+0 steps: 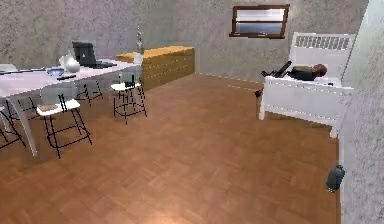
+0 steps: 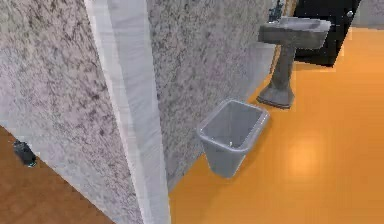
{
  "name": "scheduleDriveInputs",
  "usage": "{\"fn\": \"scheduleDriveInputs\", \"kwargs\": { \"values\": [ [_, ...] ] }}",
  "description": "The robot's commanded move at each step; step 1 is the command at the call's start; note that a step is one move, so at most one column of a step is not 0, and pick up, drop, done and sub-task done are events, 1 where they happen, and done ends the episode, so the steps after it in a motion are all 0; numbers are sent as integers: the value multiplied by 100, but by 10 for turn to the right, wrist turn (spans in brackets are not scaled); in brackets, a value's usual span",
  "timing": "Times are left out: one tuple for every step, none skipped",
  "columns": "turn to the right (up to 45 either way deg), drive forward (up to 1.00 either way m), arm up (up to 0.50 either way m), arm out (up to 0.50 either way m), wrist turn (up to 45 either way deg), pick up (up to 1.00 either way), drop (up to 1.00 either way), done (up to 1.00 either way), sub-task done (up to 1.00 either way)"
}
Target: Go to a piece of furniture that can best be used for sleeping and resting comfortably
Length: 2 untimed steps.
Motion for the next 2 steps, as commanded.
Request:
{"fn": "scheduleDriveInputs", "kwargs": {
  "values": [
    [300,0,0,0,0,0,0,0,0],
    [0,100,0,0,0,0,0,0,0]
  ]
}}
